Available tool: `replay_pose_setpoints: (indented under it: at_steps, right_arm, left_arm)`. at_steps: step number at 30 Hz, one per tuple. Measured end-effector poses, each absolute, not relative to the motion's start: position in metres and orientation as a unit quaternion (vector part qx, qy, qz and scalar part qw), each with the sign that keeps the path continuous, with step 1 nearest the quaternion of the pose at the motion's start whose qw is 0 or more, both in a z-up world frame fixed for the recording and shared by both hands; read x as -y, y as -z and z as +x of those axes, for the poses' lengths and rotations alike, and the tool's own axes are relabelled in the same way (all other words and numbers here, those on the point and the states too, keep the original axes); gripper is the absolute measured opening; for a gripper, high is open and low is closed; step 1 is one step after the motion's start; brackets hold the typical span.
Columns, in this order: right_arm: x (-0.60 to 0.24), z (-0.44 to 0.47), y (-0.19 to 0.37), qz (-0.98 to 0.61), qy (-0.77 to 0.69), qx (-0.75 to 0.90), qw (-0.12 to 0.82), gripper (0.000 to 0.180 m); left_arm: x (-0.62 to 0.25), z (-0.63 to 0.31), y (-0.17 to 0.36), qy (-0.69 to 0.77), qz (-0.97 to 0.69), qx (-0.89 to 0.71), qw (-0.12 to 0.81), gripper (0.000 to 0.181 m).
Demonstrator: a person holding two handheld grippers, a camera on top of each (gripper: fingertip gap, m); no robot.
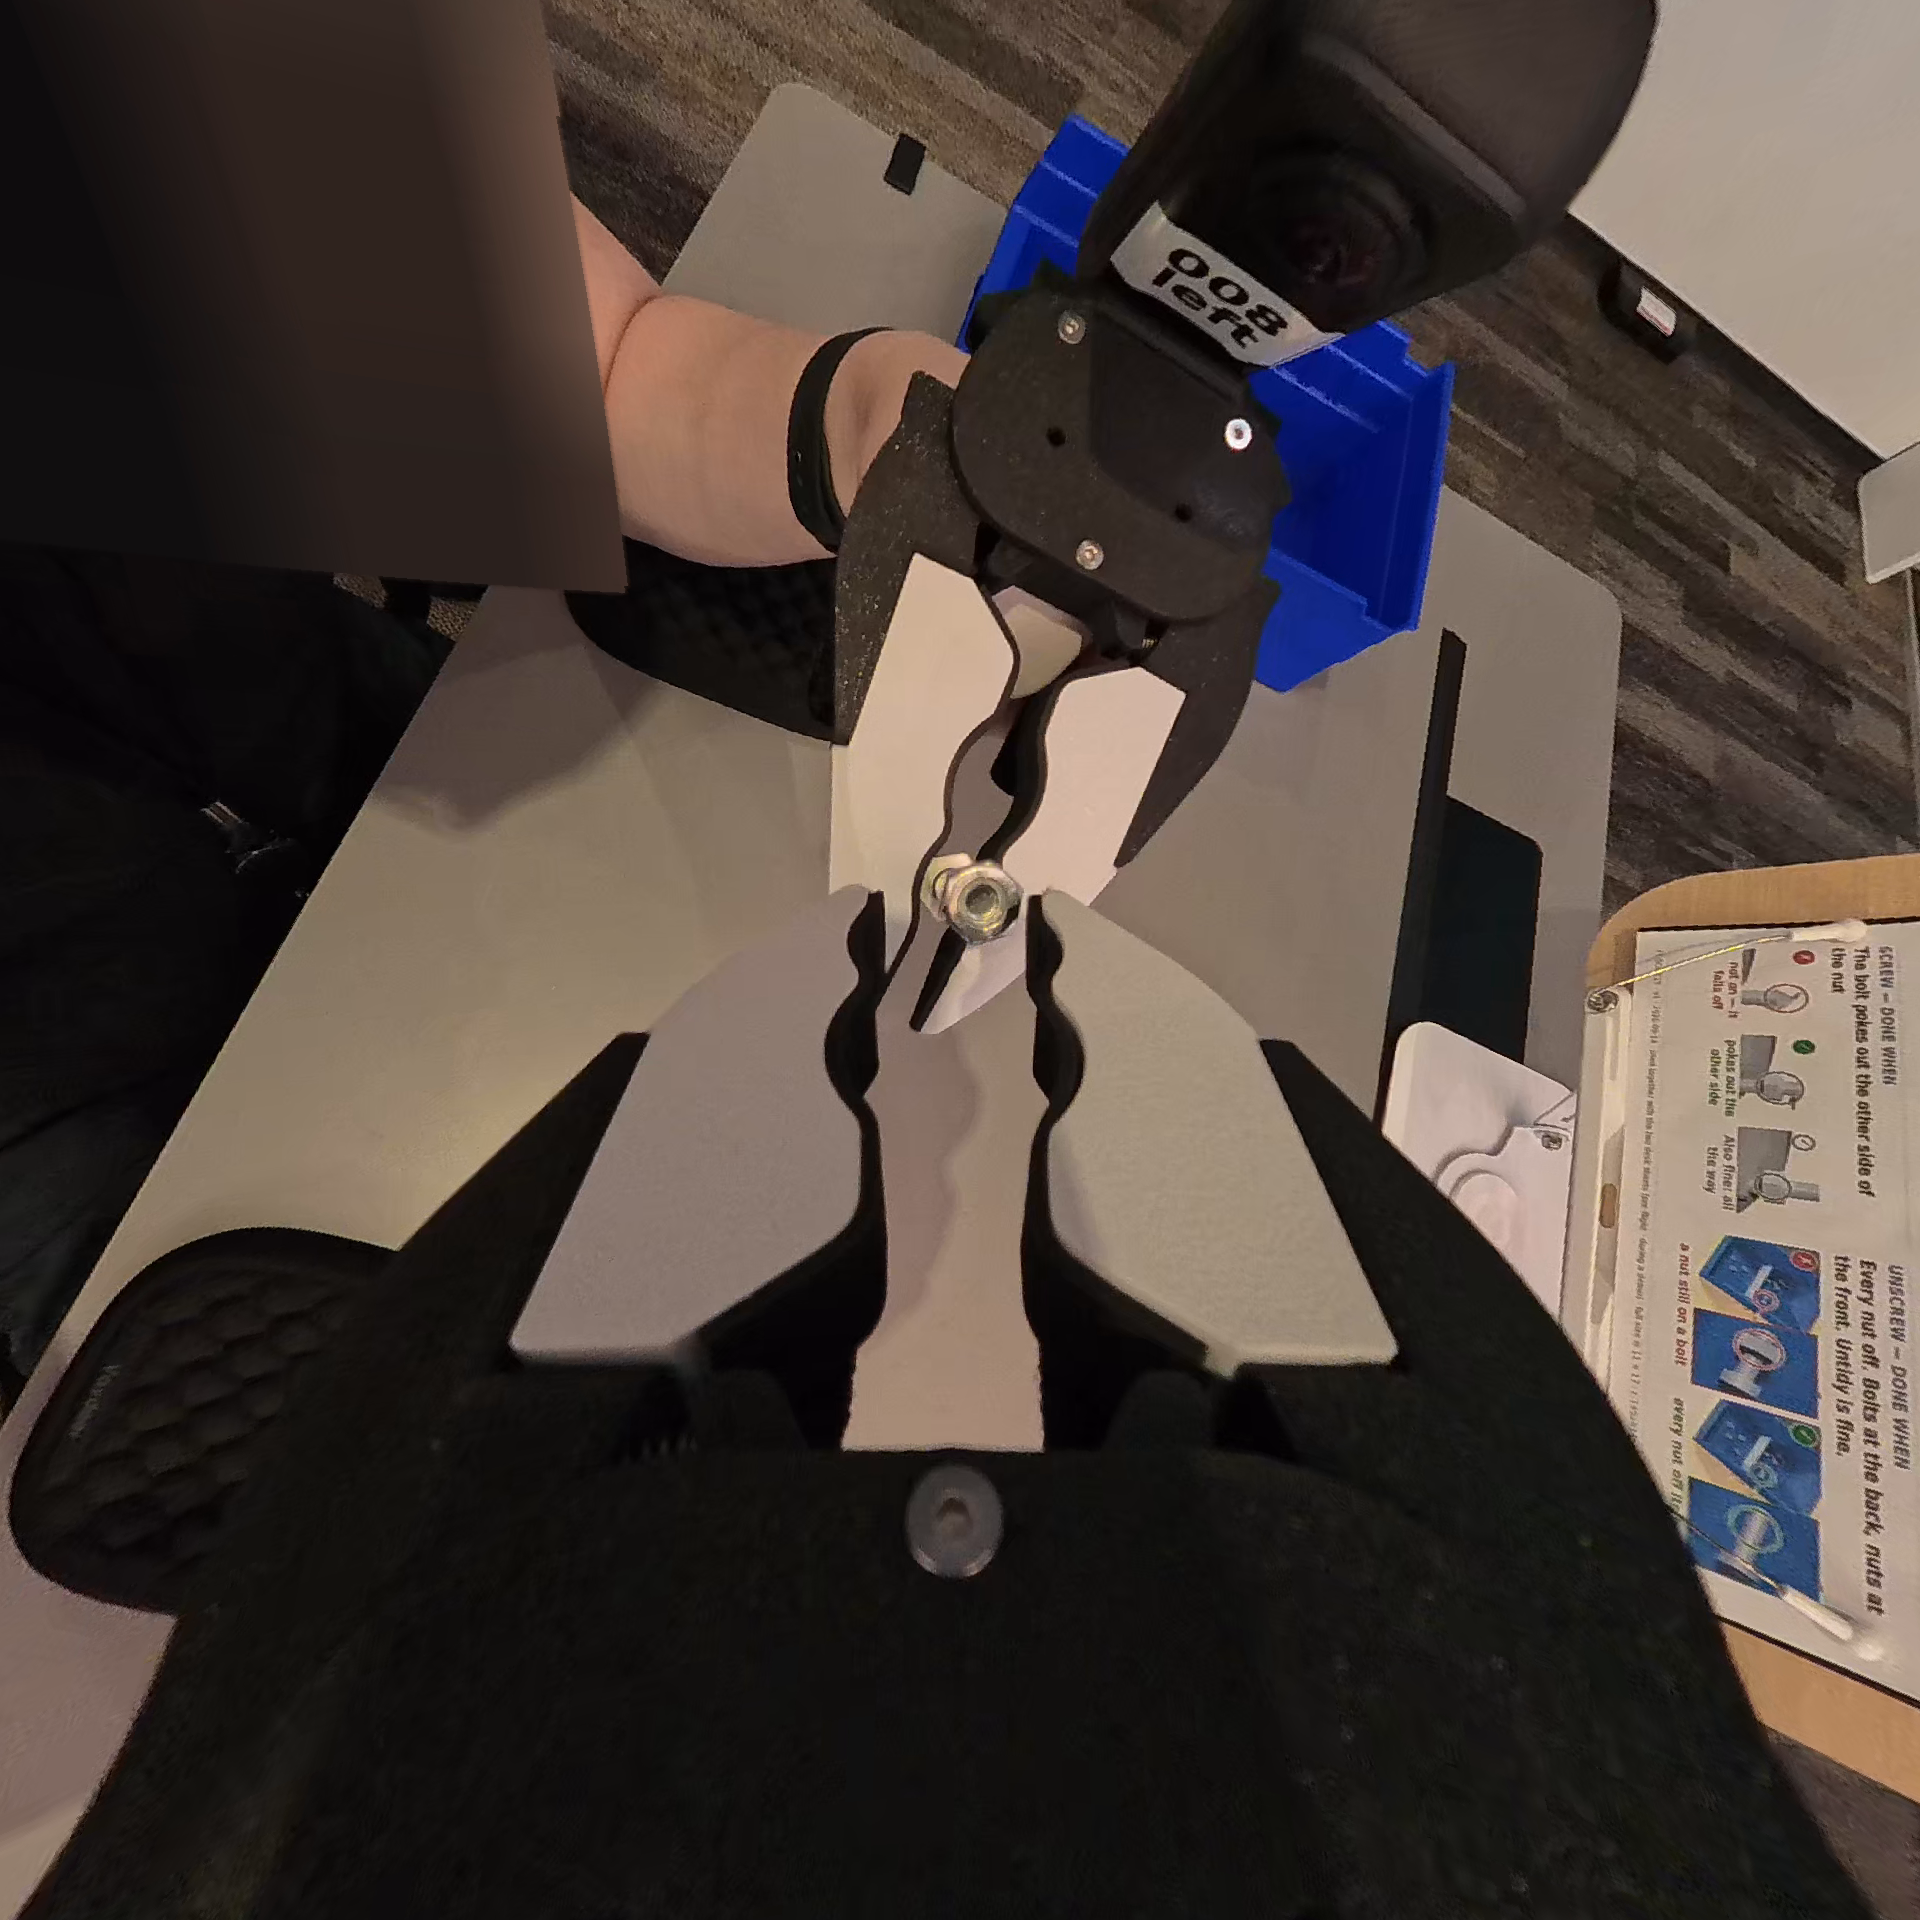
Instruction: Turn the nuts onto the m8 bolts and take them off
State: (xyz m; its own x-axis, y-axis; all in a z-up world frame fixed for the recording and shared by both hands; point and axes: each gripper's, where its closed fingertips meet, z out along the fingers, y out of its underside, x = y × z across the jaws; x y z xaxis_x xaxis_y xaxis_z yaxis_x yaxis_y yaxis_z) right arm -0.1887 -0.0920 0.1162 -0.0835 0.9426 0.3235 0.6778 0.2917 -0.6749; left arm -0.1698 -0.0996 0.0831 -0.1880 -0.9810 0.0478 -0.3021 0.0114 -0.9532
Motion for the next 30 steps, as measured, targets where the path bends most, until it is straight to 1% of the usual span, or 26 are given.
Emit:
replay_pose_setpoints:
  at_steps: [7, 13, 19, 24, 30]
  right_arm:
    - [0.094, -0.183, -0.112, -0.579, -0.165, 0.717, 0.353, 0.024]
    - [0.09, -0.188, -0.119, -0.57, -0.164, 0.714, 0.372, 0.024]
    - [0.094, -0.193, -0.117, -0.561, -0.173, 0.726, 0.358, 0.023]
    - [0.098, -0.189, -0.119, -0.552, -0.186, 0.735, 0.346, 0.016]
    - [0.095, -0.189, -0.11, -0.563, -0.168, 0.739, 0.329, 0.017]
  left_arm:
    - [0.097, -0.17, -0.082, 0.466, -0.528, -0.611, 0.363, 0.01]
    - [0.097, -0.171, -0.083, 0.466, -0.526, -0.612, 0.363, 0.01]
    - [0.101, -0.17, -0.083, 0.467, -0.52, -0.618, 0.36, 0.01]
    - [0.103, -0.17, -0.082, 0.467, -0.515, -0.624, 0.357, 0.01]
    - [0.103, -0.169, -0.082, 0.465, -0.514, -0.626, 0.358, 0.01]
